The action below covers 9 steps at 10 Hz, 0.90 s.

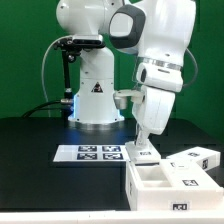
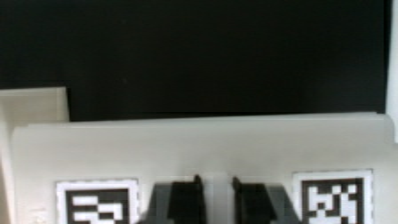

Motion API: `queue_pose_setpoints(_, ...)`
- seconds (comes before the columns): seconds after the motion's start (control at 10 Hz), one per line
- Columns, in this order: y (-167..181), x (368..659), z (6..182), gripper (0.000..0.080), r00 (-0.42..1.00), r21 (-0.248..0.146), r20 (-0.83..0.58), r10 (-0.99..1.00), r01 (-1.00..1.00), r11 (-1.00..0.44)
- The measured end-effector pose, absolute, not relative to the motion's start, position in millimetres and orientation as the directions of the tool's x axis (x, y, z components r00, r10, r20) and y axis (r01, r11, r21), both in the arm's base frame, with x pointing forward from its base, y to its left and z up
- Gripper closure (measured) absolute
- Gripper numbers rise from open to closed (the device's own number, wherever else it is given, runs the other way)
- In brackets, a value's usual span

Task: Assemble cabinet

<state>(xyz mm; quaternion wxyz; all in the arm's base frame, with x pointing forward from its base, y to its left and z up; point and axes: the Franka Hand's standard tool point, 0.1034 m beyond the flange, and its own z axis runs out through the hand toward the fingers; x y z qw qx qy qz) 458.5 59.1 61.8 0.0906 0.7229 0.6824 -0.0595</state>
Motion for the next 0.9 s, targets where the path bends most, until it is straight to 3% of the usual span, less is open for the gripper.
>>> queue_pose_setpoints(0.6, 46.3, 467.3, 60.6, 0.0735, 0.026, 0.038, -0.224, 0.974, 0.999, -0.018)
queue_pose_setpoints(0.9, 44.2, 468.2, 62.1, 0.0735, 0.026, 0.012, -0.249, 0.968, 1.000, -0.023)
